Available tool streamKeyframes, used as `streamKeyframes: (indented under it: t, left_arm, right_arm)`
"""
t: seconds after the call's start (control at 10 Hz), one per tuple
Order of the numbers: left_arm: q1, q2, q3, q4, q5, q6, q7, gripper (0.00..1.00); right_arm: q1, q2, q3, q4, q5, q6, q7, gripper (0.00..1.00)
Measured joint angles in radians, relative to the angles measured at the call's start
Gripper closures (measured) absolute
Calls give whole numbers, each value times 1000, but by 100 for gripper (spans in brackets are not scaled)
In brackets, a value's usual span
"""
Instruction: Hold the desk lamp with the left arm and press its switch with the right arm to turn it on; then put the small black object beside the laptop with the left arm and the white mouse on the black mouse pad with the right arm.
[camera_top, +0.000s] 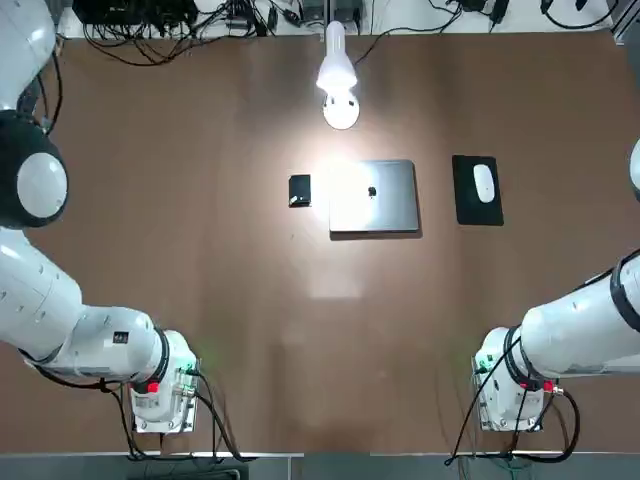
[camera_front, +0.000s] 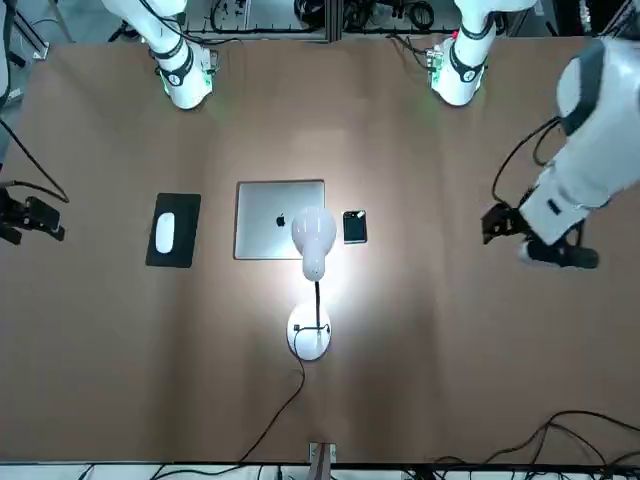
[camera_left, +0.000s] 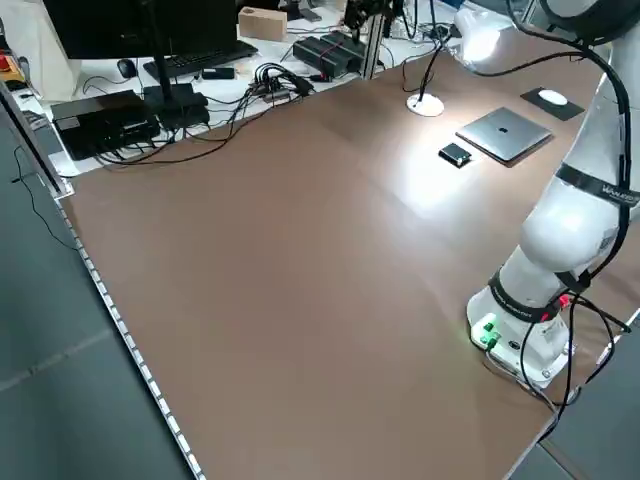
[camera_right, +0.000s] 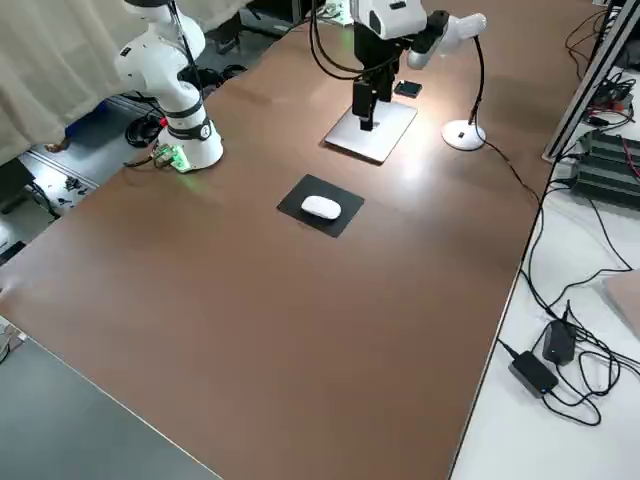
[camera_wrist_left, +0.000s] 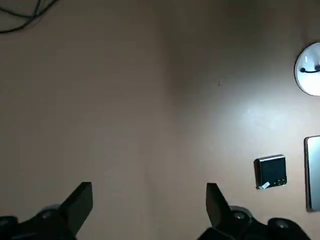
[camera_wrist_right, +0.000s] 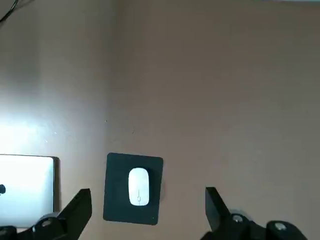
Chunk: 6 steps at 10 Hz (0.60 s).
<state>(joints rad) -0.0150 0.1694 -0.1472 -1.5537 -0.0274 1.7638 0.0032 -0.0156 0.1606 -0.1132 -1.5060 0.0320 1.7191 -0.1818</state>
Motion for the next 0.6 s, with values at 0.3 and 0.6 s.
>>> streamKeyframes:
  t: [0.3, 0.6]
  left_arm:
    - [25, -83, 9, 3, 0, -100, 43, 0]
    - [8, -170, 36, -53, 0, -158, 46, 0]
  right_arm:
    - [-1, 2, 0, 3, 0, -1, 0, 0]
    - [1, 2, 5, 5, 0, -1, -2, 0]
